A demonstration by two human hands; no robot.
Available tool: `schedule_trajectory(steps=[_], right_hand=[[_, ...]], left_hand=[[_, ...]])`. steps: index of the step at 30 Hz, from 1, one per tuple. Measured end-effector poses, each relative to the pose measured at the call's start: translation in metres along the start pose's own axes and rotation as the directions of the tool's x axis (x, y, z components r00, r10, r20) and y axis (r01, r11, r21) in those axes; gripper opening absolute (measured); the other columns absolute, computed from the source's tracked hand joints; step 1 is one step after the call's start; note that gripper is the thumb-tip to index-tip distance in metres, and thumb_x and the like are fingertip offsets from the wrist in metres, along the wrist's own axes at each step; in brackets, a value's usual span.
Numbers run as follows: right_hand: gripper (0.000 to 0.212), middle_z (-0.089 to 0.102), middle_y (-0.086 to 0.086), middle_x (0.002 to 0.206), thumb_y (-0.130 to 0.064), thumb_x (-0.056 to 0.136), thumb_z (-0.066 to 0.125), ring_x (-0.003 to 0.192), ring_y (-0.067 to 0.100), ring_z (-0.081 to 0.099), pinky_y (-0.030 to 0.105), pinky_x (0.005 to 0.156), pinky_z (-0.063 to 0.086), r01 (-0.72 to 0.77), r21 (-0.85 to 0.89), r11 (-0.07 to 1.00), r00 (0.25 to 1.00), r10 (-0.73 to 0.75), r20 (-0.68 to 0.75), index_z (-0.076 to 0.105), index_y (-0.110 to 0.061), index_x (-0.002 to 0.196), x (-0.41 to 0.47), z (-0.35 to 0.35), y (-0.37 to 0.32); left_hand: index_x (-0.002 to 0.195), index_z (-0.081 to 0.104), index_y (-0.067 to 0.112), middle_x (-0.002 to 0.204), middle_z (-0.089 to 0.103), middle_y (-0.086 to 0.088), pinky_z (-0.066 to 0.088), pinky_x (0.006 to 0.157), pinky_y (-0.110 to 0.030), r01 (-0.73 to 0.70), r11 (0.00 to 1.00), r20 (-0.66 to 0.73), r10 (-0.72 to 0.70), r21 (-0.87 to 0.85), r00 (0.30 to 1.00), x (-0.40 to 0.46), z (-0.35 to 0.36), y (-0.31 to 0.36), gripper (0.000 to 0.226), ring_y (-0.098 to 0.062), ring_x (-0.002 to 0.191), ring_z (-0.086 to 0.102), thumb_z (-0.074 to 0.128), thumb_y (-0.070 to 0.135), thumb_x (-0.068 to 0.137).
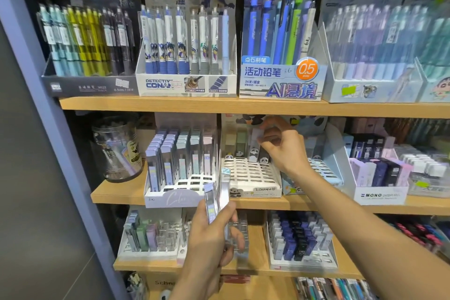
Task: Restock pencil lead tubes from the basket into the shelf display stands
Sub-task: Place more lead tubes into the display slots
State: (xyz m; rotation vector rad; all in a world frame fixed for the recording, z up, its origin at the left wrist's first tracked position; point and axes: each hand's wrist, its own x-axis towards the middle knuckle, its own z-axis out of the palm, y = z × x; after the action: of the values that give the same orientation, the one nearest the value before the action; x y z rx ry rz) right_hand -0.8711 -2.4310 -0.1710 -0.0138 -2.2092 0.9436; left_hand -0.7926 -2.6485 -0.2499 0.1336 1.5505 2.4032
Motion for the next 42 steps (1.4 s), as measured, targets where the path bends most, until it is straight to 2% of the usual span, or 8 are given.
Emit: schedule_trajectory(steps=[7,17,28,30,32,35,38,42], right_hand=[[0.027,0.073,-0.003,0.094,0.001,0.088,0.072,0.085,-0.005,0.068,0.004,0.069,0.047,0.021,0.051,0.998,0.998,-0.024,0.065,0.062,-0.018,0.103,0.005,-0.008,0.004],[0.029,0.067,-0.001,0.099,-0.017,0.087,0.077,0.082,0.018,0.066,0.039,0.076,0.059,0.141,-0.246,0.959,0.989,-0.128,0.070,0.066,-0.034,0.108,0.006,0.004,0.012],[0.024,0.061,0.003,0.078,-0.025,0.095,0.069,0.084,0.028,0.059,0.030,0.069,0.036,0.112,-0.445,0.889,0.991,-0.069,0.111,0.070,-0.016,0.118,-0.009,0.002,0.007],[0.021,0.060,0.000,0.088,-0.022,0.095,0.068,0.088,0.020,0.058,0.028,0.068,0.036,0.101,-0.335,0.937,0.995,-0.088,0.054,0.067,-0.018,0.116,-0.028,0.003,-0.005],[0.022,0.065,-0.006,0.097,-0.016,0.094,0.070,0.086,0.008,0.062,0.021,0.071,0.047,0.048,0.024,0.999,0.997,-0.049,0.065,0.067,-0.026,0.113,-0.051,0.005,-0.023],[0.023,0.075,-0.001,0.100,-0.011,0.094,0.071,0.093,0.015,0.070,0.029,0.077,0.055,-0.274,0.451,0.849,0.929,0.112,0.353,0.070,-0.024,0.113,-0.072,0.010,-0.047],[0.025,0.077,0.011,0.101,-0.009,0.092,0.073,0.080,0.027,0.064,0.047,0.086,0.057,-0.449,0.544,0.708,0.860,0.178,0.478,0.071,-0.020,0.115,-0.078,0.012,-0.055],[0.032,0.077,0.013,0.106,-0.009,0.089,0.075,0.075,0.023,0.064,0.047,0.088,0.056,-0.485,0.574,0.660,0.843,0.178,0.508,0.066,-0.016,0.119,-0.077,0.013,-0.061]], left_hand=[[0.117,0.055,0.014,0.084,0.060,-0.006,0.015,0.036,-0.022,0.008,1.000,-0.006,-0.008,0.021,1.000,0.002,-0.001,-0.002,0.027,-0.022,0.049,0.053,0.070,0.021,0.096],[0.111,0.060,0.012,0.085,0.064,-0.008,0.018,0.034,-0.020,-0.030,0.997,-0.009,0.030,0.065,0.999,0.002,0.000,-0.001,0.022,-0.022,0.050,0.058,0.070,0.025,0.096],[0.119,0.062,0.013,0.085,0.071,-0.009,0.021,0.032,-0.018,-0.056,0.996,-0.029,0.058,0.074,0.998,0.000,0.001,-0.002,0.031,-0.021,0.049,0.057,0.071,0.028,0.094],[0.116,0.063,0.012,0.090,0.075,-0.011,0.021,0.032,-0.018,-0.056,0.995,-0.024,0.059,0.085,0.998,0.001,0.000,0.000,0.028,-0.021,0.048,0.057,0.069,0.028,0.095],[0.116,0.064,0.009,0.096,0.077,-0.013,0.022,0.032,-0.017,-0.057,0.994,-0.013,0.058,0.097,0.998,0.002,-0.001,0.001,0.029,-0.021,0.049,0.058,0.068,0.030,0.097],[0.120,0.067,0.011,0.101,0.078,-0.013,0.021,0.031,-0.018,-0.046,0.994,0.005,0.046,0.103,0.999,0.001,-0.002,0.005,0.034,-0.021,0.049,0.060,0.063,0.036,0.098],[0.124,0.067,0.011,0.103,0.079,-0.014,0.019,0.031,-0.019,-0.021,0.997,0.046,0.017,0.080,0.999,-0.003,-0.003,0.009,0.037,-0.019,0.049,0.063,0.056,0.039,0.101],[0.124,0.067,0.012,0.106,0.079,-0.012,0.020,0.029,-0.018,0.018,0.997,0.077,-0.024,0.079,0.997,-0.009,-0.003,0.018,0.039,-0.017,0.050,0.068,0.053,0.041,0.103]])
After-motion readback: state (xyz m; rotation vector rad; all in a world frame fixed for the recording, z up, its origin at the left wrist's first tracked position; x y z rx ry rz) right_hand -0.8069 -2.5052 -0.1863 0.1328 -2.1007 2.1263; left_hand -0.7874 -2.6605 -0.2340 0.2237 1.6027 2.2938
